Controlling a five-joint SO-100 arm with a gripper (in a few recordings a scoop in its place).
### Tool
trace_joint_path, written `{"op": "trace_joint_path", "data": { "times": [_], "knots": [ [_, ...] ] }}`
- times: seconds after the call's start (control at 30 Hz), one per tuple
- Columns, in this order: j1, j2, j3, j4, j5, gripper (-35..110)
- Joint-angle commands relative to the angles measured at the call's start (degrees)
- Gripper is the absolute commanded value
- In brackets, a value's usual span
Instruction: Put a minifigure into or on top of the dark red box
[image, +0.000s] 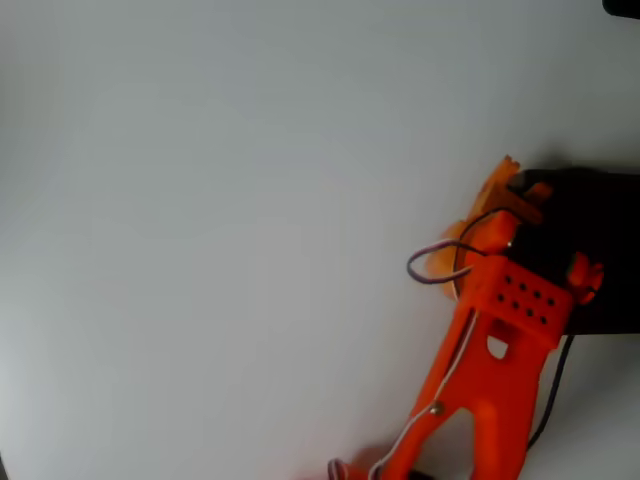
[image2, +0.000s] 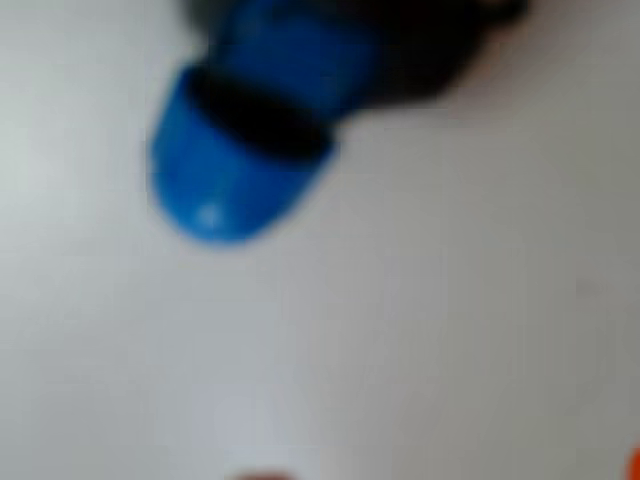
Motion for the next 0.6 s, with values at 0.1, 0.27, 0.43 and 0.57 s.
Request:
{"op": "trace_joint_path", "data": {
  "times": [0.1, 0.27, 0.43, 0.57],
  "knots": [
    [-3.3, 0.4, -3.5, 3.3, 7.5, 17],
    [-2.5, -2.2, -8.3, 3.1, 6.8, 17],
    [-2.0, -3.0, -7.2, -1.0, 6.9, 16],
    [-3.5, -3.4, -4.7, -4.7, 8.9, 16]
  ]
}}
